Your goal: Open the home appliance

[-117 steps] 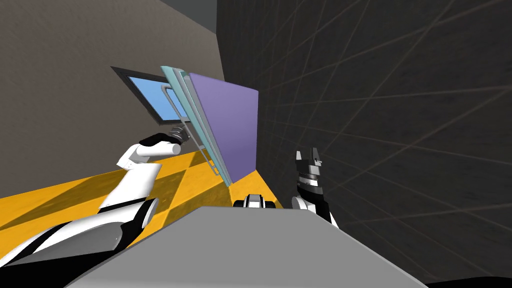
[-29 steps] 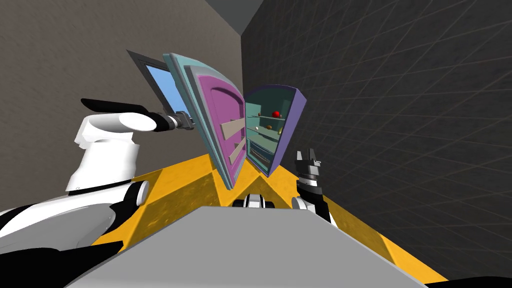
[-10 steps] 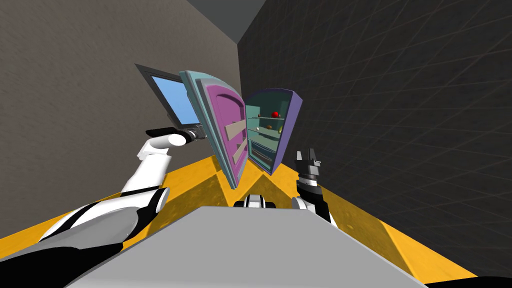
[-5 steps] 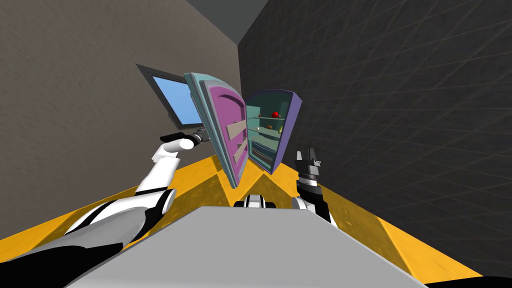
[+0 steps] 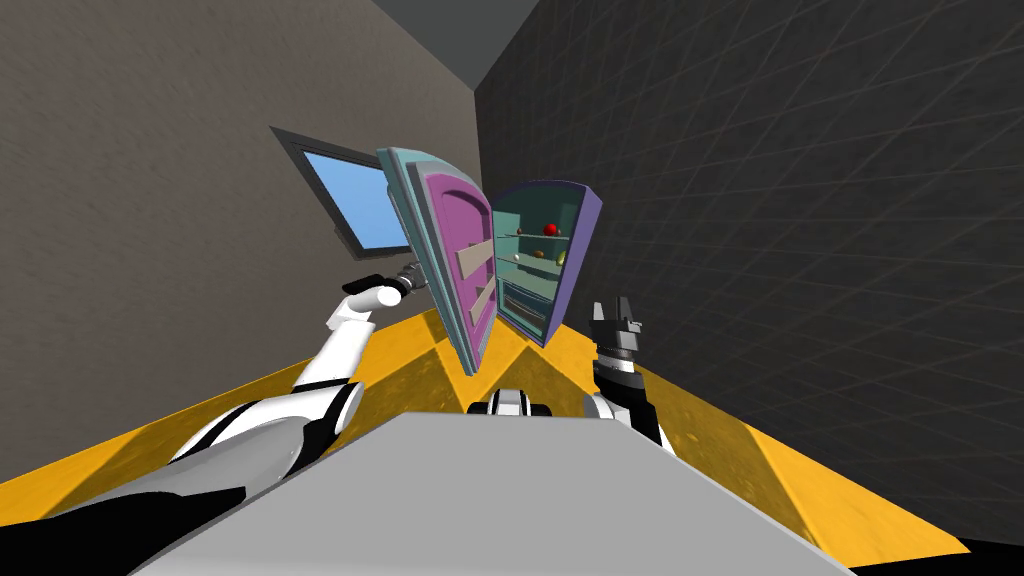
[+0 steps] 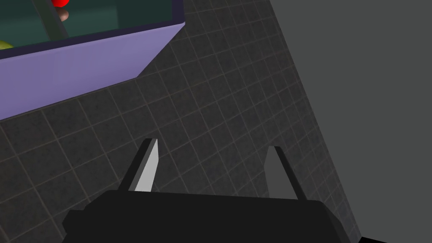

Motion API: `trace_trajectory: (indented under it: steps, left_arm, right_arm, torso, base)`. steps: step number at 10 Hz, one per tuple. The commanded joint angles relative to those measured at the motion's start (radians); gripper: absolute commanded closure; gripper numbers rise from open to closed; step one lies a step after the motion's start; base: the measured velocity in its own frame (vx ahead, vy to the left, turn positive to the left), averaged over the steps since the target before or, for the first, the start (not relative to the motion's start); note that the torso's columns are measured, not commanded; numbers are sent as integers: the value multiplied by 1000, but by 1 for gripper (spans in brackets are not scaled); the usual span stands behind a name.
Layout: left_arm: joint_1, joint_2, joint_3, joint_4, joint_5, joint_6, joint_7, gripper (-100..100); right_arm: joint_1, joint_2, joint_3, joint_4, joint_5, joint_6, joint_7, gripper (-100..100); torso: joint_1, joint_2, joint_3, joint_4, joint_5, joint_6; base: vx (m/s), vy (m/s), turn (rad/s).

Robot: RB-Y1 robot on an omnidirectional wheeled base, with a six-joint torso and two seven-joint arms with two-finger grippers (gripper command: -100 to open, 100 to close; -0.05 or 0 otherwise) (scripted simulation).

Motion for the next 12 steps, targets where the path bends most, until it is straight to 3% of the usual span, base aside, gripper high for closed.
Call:
trace_trajectory:
  steps: [1, 12]
  left_arm:
    - [12, -45, -29, 28, -21, -60, -19, -100]
    - [48, -225, -132, 128, -128, -319, -86, -100]
  right_arm:
    - [0, 0, 0, 0, 0, 0, 0, 0]
    - [0, 0, 0, 0, 0, 0, 0, 0]
  torso:
    - [0, 1, 1, 0, 0, 0]
    - [-2, 9, 6, 6, -3, -3]
  base:
    - [-36, 43, -31]
    - [-40, 55, -33]
